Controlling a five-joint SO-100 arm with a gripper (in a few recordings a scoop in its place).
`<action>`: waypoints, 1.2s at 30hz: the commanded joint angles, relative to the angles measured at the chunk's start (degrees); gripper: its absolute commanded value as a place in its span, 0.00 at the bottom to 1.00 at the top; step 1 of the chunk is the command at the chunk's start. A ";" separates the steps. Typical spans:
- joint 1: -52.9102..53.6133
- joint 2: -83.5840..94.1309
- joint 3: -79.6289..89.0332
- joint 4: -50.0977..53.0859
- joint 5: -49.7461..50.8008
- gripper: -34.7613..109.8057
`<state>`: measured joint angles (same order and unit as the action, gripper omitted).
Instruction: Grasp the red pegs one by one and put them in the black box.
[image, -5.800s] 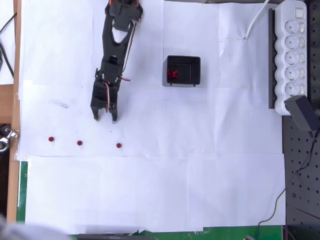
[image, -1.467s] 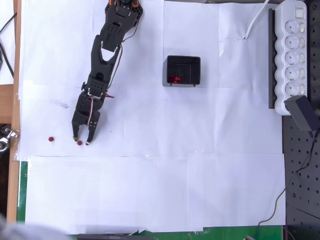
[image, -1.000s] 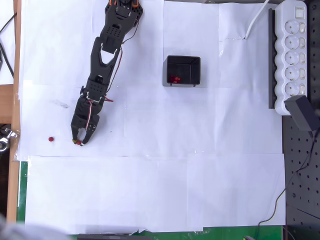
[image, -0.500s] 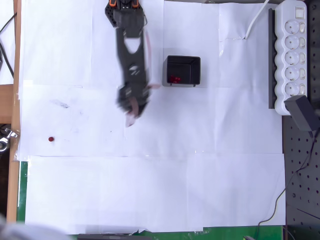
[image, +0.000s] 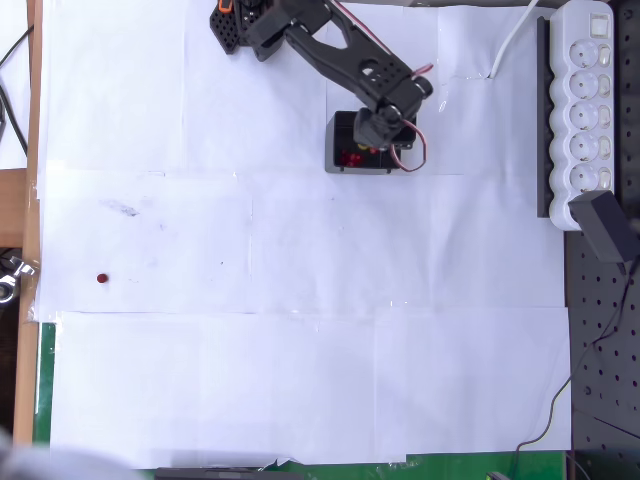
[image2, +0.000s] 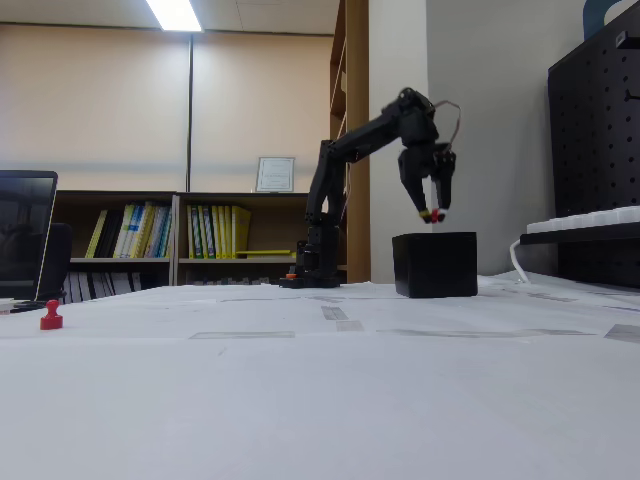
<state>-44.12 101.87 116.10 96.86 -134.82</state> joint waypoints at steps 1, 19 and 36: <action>-1.05 2.99 -0.35 -1.41 -0.26 0.24; 4.92 0.00 16.79 1.67 5.54 0.37; 62.14 -16.79 -32.87 -49.39 50.01 0.37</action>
<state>4.57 81.65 89.38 68.91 -90.62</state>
